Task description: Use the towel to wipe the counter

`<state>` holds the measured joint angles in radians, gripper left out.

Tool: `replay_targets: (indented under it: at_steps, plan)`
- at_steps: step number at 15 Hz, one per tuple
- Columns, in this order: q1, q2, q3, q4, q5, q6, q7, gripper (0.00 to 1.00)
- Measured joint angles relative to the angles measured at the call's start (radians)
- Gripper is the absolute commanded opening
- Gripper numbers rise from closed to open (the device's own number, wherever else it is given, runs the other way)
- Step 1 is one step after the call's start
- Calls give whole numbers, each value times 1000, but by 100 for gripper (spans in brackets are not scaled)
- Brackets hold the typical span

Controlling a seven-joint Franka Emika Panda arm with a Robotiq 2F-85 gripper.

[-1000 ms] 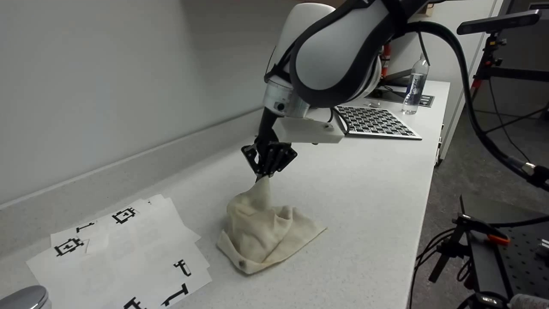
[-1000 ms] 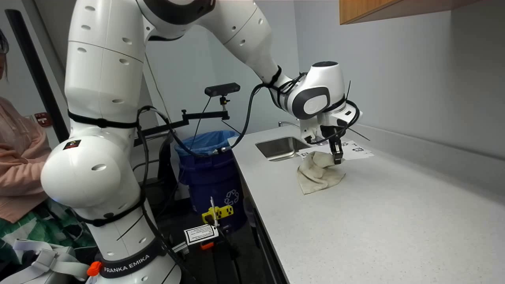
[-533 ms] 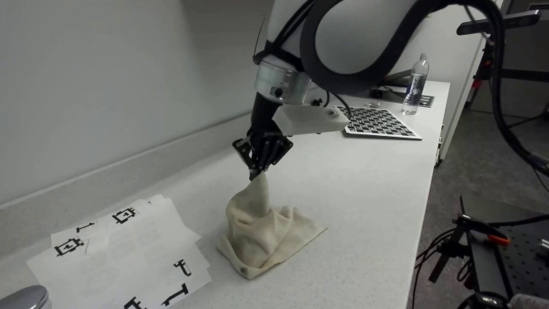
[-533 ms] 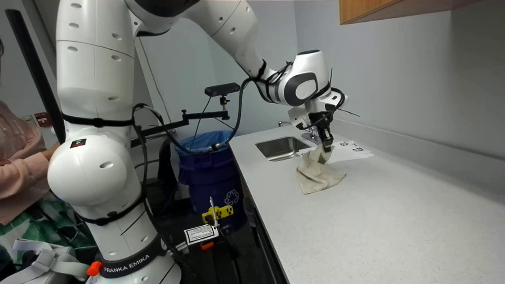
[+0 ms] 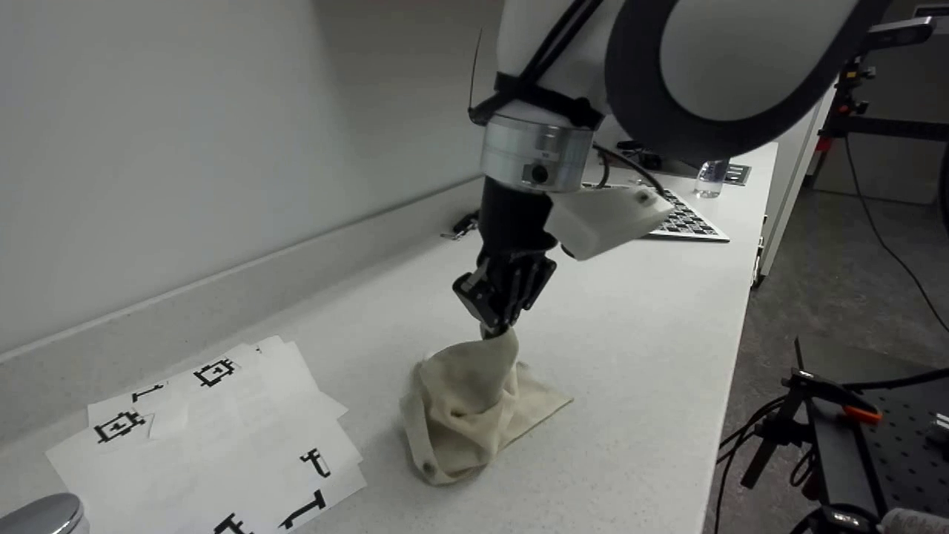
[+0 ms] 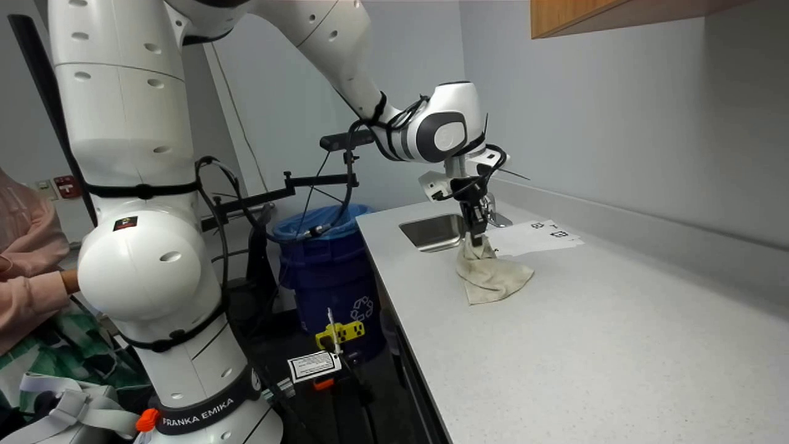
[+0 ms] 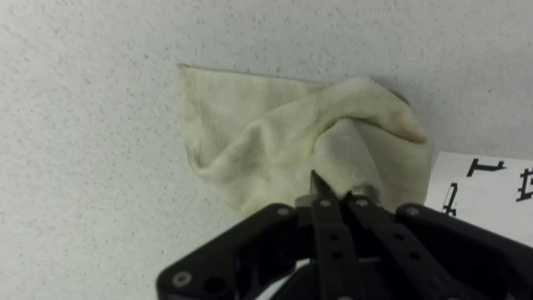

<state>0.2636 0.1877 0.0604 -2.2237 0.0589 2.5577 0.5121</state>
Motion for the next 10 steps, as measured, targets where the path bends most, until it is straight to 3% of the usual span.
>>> replay_targets:
  at_steps: [1,3,7,10]
  plan:
    - [0,-4,5,-23,0,0,-2,24]
    - [0,-4,14,-61,0,-1,-6,33]
    - [-2,-3,18,-107,-6,-2,-24,64]
    - [-6,-4,9,-115,-81,-10,-21,86]
